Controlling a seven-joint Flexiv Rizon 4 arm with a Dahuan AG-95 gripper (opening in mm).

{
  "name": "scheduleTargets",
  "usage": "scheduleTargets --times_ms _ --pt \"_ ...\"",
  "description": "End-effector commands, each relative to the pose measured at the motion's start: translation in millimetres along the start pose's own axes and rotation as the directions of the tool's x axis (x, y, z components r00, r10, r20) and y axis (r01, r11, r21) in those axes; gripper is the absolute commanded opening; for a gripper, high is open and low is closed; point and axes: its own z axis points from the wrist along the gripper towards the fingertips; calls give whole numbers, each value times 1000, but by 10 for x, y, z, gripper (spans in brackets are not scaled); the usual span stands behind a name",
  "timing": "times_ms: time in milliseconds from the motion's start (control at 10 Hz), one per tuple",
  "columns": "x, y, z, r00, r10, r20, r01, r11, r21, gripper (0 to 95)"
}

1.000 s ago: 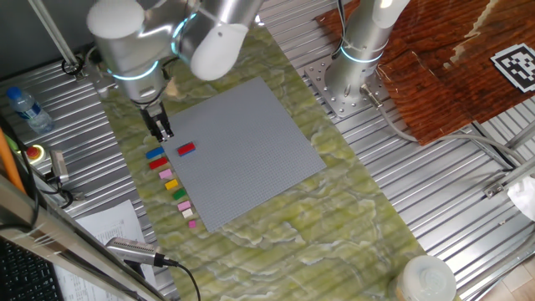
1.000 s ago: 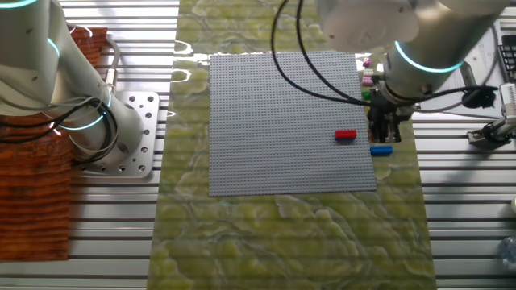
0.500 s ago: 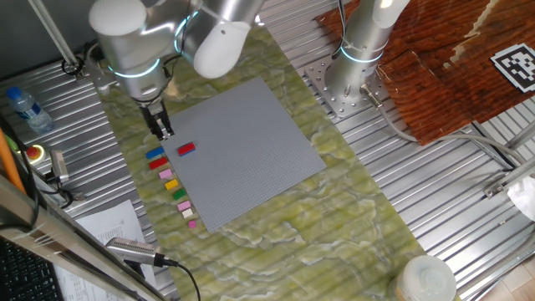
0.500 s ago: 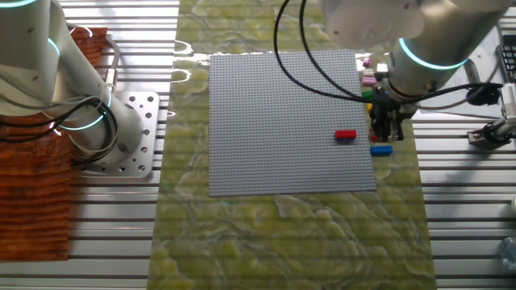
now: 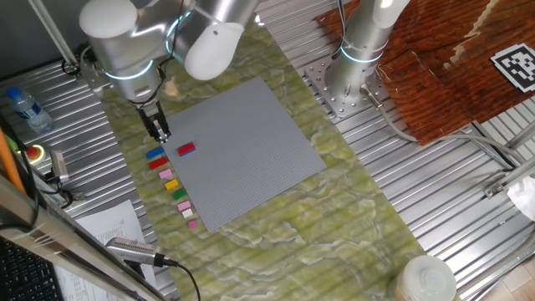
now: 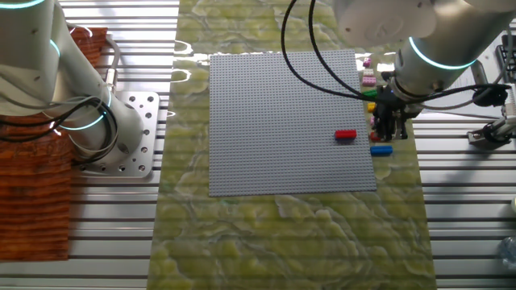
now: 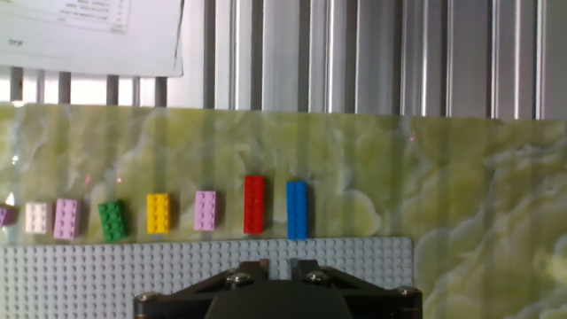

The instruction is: Stack small Lego blocks one on top of the other

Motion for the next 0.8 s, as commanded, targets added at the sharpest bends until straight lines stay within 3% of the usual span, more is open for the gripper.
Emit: scheduleTargets --times_ms 100,700,800 --pt "-9 -9 -29 1000 1 -4 -1 1000 8 190" --pt "-76 -146 243 999 9 44 -9 1000 6 190" --pt "-101 -159 328 998 10 70 -10 1000 6 190"
